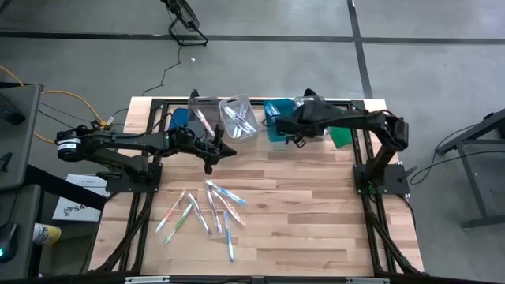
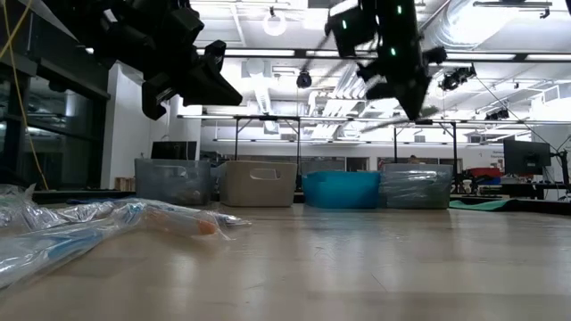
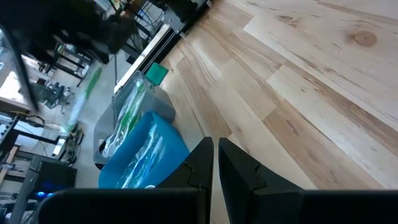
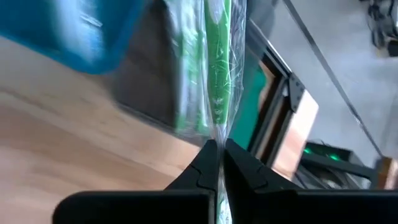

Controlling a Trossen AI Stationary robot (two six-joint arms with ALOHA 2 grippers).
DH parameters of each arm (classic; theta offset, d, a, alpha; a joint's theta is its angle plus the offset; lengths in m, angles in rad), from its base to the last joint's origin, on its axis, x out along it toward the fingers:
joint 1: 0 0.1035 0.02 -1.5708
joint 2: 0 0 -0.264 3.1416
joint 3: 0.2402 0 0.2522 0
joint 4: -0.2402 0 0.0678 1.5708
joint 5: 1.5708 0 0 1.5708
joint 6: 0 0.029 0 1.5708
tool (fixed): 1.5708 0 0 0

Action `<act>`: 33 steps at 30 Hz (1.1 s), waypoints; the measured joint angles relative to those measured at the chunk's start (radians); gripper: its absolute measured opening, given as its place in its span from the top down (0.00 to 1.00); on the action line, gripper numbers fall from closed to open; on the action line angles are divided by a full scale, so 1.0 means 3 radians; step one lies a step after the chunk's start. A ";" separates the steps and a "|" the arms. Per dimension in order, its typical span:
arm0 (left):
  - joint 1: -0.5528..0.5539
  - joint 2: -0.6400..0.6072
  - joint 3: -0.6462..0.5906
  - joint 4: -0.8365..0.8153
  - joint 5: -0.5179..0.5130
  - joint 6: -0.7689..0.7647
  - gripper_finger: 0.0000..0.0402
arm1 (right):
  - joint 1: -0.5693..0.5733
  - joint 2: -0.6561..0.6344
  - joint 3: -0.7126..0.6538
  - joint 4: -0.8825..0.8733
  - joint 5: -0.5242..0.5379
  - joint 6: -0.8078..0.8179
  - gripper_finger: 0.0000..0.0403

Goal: Pick & Place Toothbrushes
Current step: Put the green toothbrush into the right black bin

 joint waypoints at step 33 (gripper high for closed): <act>0.0000 0.0001 0.0000 -0.0025 0.0000 0.0086 0.95 | -0.1319 -0.1036 -0.1618 0.2388 -0.1007 -0.1346 0.99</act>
